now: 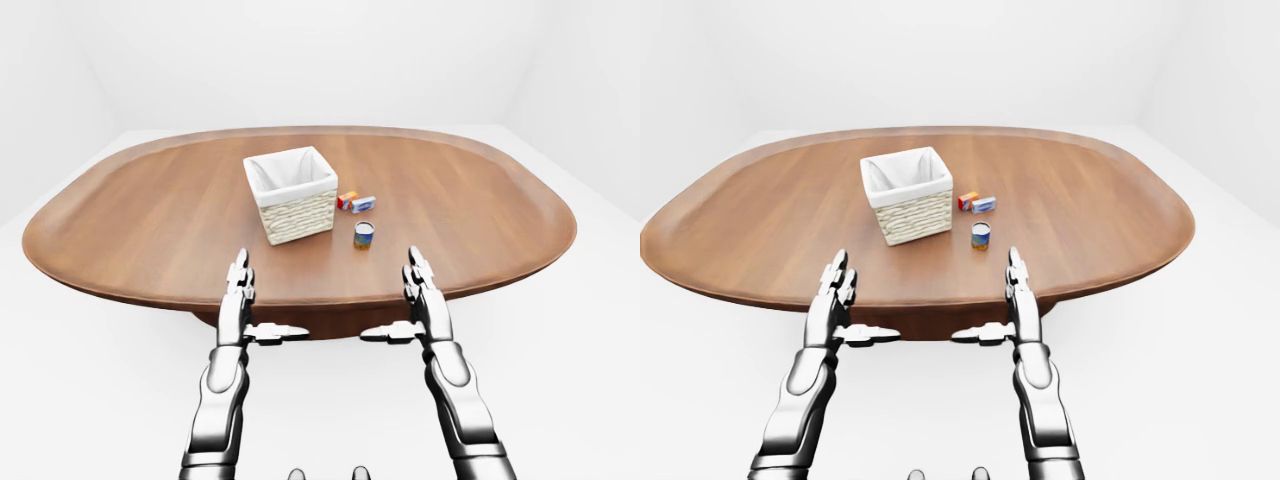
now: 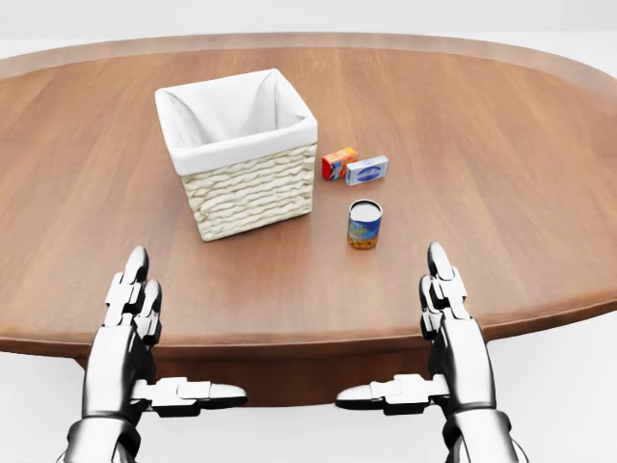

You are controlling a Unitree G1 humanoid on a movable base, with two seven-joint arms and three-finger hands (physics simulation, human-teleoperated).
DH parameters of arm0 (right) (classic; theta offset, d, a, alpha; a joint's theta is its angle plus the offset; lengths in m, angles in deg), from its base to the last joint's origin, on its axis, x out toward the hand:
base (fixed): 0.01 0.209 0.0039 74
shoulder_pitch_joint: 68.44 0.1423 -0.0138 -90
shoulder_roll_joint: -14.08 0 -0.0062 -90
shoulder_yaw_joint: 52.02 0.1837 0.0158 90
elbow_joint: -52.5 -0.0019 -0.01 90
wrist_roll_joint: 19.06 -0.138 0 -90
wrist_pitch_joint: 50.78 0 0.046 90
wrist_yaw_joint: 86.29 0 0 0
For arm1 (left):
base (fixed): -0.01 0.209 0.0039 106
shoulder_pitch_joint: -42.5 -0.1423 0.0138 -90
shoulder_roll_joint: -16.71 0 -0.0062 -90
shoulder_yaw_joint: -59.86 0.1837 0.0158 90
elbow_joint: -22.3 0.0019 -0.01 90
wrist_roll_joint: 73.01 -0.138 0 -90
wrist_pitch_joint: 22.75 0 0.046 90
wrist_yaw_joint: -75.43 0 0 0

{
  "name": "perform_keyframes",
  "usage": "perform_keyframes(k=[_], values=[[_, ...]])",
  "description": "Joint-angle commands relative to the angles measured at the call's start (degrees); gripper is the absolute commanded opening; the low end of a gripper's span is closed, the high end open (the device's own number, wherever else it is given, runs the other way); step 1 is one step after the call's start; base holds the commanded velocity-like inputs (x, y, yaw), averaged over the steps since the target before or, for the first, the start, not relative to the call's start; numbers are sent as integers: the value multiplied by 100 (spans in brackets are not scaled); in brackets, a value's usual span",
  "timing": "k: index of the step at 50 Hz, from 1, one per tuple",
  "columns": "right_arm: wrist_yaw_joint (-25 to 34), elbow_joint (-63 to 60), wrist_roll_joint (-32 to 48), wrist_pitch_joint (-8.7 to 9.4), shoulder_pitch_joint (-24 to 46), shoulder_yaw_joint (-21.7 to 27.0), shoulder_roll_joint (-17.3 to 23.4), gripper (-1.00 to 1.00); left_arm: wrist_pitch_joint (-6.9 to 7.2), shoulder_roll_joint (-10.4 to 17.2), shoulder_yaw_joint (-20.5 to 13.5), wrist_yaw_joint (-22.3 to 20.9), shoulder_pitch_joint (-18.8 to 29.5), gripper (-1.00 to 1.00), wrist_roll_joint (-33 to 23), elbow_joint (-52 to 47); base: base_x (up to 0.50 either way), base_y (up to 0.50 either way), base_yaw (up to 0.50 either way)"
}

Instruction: Pick up the alphabet soup and put it in the basket.

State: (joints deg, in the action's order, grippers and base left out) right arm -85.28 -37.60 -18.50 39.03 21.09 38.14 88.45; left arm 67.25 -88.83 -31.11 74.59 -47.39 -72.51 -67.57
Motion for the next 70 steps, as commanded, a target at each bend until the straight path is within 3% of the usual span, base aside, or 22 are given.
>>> perform_keyframes(k=[1,2,3,11,19,24,31,42,70], values=[[168,8,160,-43,-87,-3,43,100,3,79,-163,-129,28,100,84,28,0,0,0],[169,9,161,-43,-87,-2,42,100,3,79,-163,-129,28,100,84,28,0,0,0],[192,-28,135,84,-77,9,39,100,-3,84,-175,-129,63,100,92,85,0,0,0],[255,-12,76,173,-34,68,56,100,28,123,-267,-125,121,100,174,107,0,0,0],[276,2,16,251,2,102,57,100,261,186,-500,-59,-90,100,298,-647,18,0,0],[276,-18,14,295,10,93,59,100,500,222,-733,-80,-268,100,442,-1258,32,0,0],[286,-2,2,317,23,95,58,100,500,220,-1007,-143,-491,100,629,-1973,32,0,0],[292,-28,5,339,11,87,57,100,500,27,-1054,-299,-898,100,590,-2811,32,0,0],[328,-96,21,330,-59,57,48,100,500,-30,-1119,-372,-973,100,634,-2941,32,0,0]])
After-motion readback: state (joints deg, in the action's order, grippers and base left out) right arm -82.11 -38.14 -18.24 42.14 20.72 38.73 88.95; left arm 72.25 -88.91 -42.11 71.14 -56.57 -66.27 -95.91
